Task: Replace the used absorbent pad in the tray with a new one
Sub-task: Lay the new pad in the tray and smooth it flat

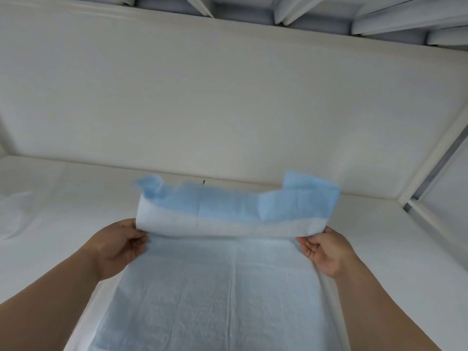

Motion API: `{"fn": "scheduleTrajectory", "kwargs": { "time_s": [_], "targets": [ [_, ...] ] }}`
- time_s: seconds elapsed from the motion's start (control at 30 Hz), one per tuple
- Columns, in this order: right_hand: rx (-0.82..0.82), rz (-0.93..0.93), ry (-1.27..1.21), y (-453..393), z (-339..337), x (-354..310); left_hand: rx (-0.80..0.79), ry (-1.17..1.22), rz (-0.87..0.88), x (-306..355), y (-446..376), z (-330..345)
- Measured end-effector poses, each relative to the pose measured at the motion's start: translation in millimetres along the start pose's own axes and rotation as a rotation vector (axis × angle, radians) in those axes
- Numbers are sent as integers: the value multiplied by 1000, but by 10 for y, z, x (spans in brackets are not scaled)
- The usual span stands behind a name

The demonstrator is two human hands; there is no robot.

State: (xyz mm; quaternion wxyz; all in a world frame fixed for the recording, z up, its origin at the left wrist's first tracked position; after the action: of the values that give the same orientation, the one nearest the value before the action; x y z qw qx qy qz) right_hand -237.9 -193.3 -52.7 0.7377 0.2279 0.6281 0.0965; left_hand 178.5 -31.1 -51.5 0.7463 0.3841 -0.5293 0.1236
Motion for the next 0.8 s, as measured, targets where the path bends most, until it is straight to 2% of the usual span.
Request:
{"fn": "scheduleTrajectory", "kwargs": {
  "time_s": [0.13,0.2,0.27,0.33,0.43,0.53,0.6,0.7,0.8],
  "targets": [
    [-113,-105,147,258,-39,-84,-55,-334,130,44,145,-59],
    [-118,-29,257,316,-131,6,-35,-453,154,67,152,-136],
    [-116,-12,296,366,-187,17,-41,-495,139,60,174,-176],
    [-118,-71,343,453,-206,-26,-47,-536,148,68,235,-168],
    [-110,-156,561,554,-227,-38,-70,-673,232,82,362,-106],
    [-95,-306,970,659,-175,-73,-33,-728,265,69,426,-120],
    [-80,-439,1142,729,-27,-114,69,-701,303,117,443,-177],
    [10,-724,1225,969,328,-127,146,-566,237,100,565,-230],
    [-110,-913,1180,1307,881,220,57,-626,208,15,718,-190]
  ]
}}
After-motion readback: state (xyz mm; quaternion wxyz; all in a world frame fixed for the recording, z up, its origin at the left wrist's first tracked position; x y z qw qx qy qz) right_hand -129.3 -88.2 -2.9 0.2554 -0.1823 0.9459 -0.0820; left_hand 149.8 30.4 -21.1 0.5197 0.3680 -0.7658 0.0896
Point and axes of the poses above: each hand's wrist, its own y-axis away from the middle knuckle, its own z-axis out of the palm, x = y × z, the point moved 9 cm from there along -y, towards the middle knuckle, and after that the axes turned 15 degrees about x, right-handed, at the moved point
